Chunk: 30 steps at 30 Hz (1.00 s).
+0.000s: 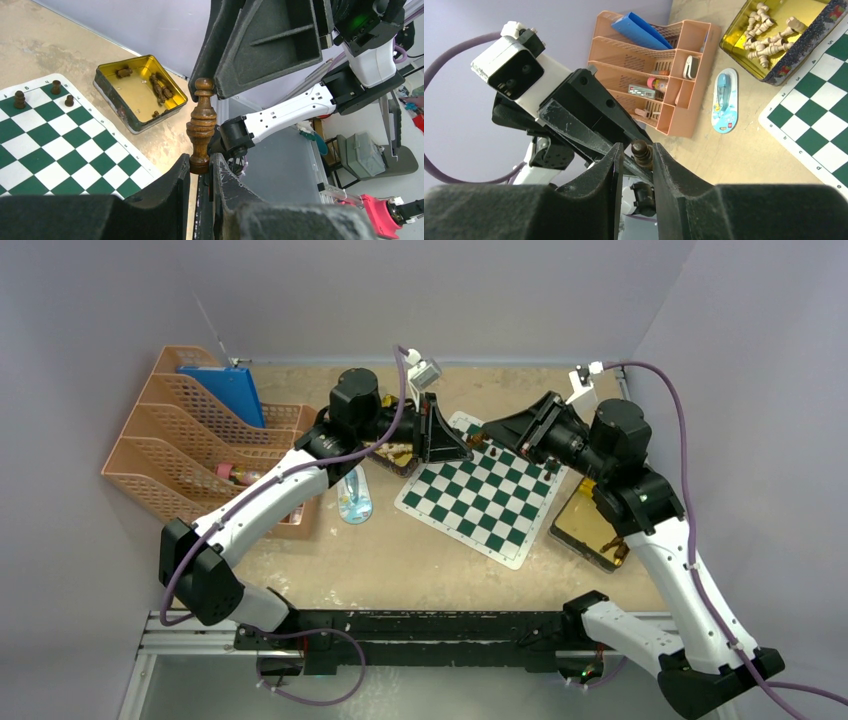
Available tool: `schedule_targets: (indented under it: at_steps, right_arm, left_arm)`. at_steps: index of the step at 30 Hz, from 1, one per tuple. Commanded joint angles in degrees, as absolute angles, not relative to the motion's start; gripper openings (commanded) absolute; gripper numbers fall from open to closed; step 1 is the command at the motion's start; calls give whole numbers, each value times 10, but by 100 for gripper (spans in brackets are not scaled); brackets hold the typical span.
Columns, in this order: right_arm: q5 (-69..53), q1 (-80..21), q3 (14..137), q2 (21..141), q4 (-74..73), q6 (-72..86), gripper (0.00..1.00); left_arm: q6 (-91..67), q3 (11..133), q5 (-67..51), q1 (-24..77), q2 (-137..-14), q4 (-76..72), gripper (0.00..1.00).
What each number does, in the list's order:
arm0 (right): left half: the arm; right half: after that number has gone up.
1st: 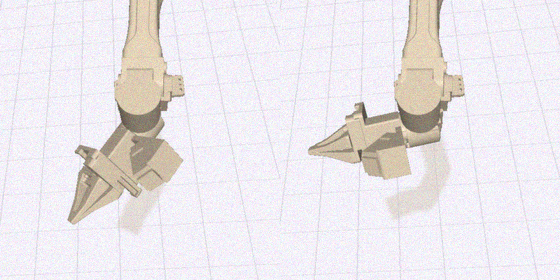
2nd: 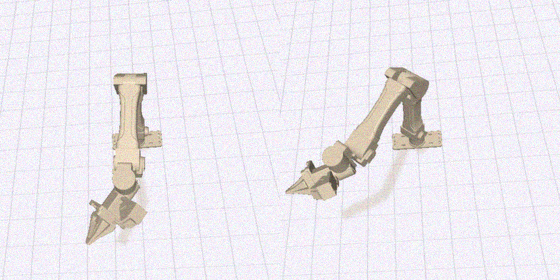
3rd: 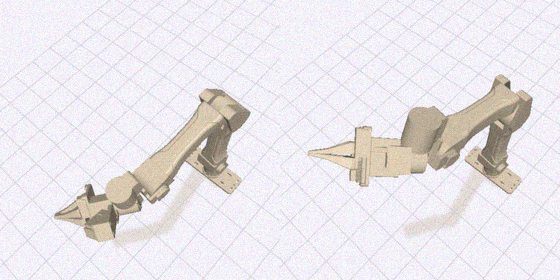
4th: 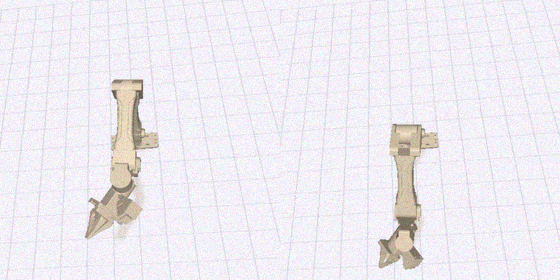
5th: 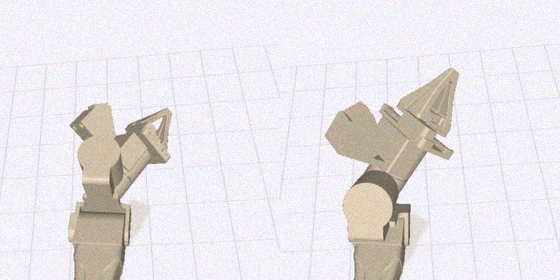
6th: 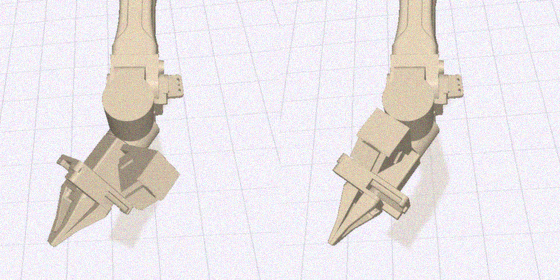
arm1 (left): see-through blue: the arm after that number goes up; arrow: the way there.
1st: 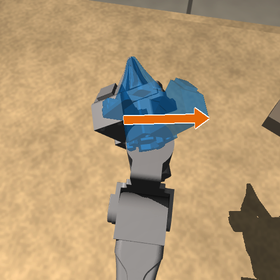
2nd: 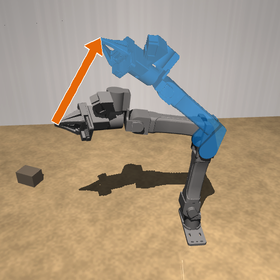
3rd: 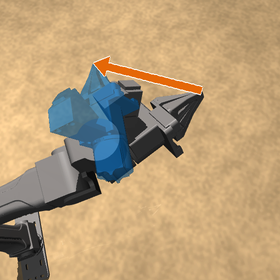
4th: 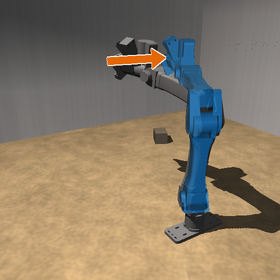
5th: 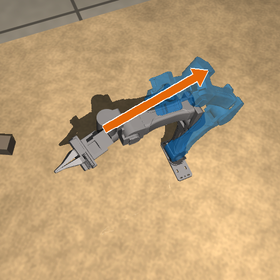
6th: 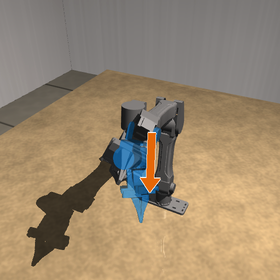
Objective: Set up the chess pieces on the board
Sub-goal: Place the chess piece on the chessboard.
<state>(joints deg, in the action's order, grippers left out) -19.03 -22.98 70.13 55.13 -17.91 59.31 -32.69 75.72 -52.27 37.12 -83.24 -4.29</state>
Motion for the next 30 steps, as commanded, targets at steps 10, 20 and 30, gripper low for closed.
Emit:
schedule_targets:
  at_steps: [10,20,30]
  right_arm:
    - [-206,-233,706,551,-175,569,13]
    - [-50,-232,724,555,-200,522,5]
    - [159,-232,722,628,-204,449,4]
  left_arm:
    - [-293,764,-522,369,-818,-29,0]
    - [-272,757,-454,369,-806,68,0]
    - [-278,734,-396,368,-776,130,0]
